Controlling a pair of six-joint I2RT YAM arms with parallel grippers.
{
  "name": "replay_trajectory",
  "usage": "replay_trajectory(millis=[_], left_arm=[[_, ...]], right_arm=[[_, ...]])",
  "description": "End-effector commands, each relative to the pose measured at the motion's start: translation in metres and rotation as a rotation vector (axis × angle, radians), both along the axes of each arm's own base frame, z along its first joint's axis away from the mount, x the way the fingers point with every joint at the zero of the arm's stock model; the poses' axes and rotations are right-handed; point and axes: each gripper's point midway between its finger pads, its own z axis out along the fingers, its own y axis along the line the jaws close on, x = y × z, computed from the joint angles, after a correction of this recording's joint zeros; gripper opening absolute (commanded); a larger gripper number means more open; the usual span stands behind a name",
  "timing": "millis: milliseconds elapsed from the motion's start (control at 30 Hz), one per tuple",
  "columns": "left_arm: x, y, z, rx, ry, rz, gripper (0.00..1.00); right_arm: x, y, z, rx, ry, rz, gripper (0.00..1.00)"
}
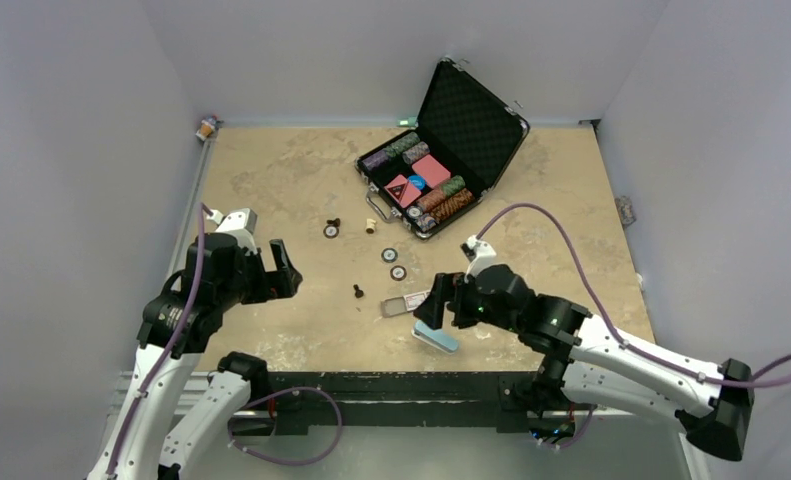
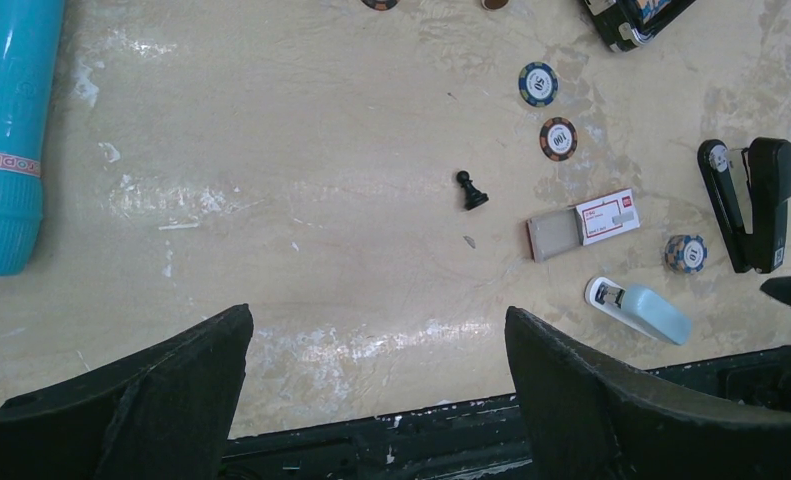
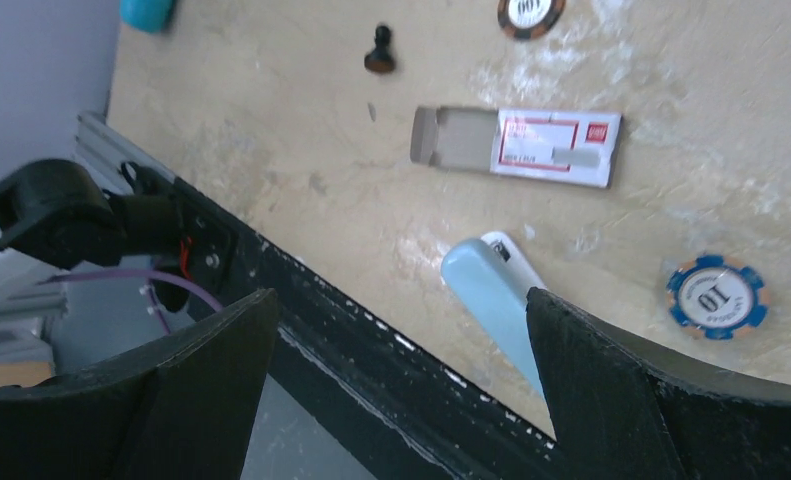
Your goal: Unload the staples from the stapler
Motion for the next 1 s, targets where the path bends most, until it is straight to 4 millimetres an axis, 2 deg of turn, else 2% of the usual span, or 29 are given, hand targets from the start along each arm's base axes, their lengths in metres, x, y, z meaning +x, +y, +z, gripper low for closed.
replay_trajectory(millis=[0,133,300,433,567,667,867,967], left_arm=[[0.006,0.001,0.013,0.005,-0.044,-0.003,1.00],[0.006,0.001,0.013,0.006,-0.043,-0.004,1.00],[0.006,0.000,0.013,0.005,-0.041,-0.006,1.00],[0.006,0.000,0.012,0.005,-0.038,-0.006,1.00],[0.007,0.000,0.012,0.004,-0.036,-0.008,1.00],[0.007,-0.001,0.012,0.004,-0.036,-0.010,1.00],[0.007,-0.001,0.012,0.003,-0.035,-0.010,1.00],[0.007,-0.001,0.012,0.003,-0.035,-0.010,1.00]], right_arm=[[-0.011,0.013,-0.020,-0.026,0.043,-0.050,0.99],[-0.027,0.023,-0.043,-0.085,0.083,-0.026,0.99],[-0.036,0.025,-0.058,-0.106,0.105,-0.028,0.99],[-0.036,0.021,-0.056,-0.091,0.093,-0.046,0.99],[-0.033,0.010,-0.046,-0.057,0.076,-0.085,0.99],[-0.033,0.005,-0.047,-0.064,0.076,-0.101,0.99],[-0.036,0.007,-0.077,-0.156,0.123,-0.087,0.99],[-0.035,0.009,-0.086,-0.181,0.129,-0.087,0.99]])
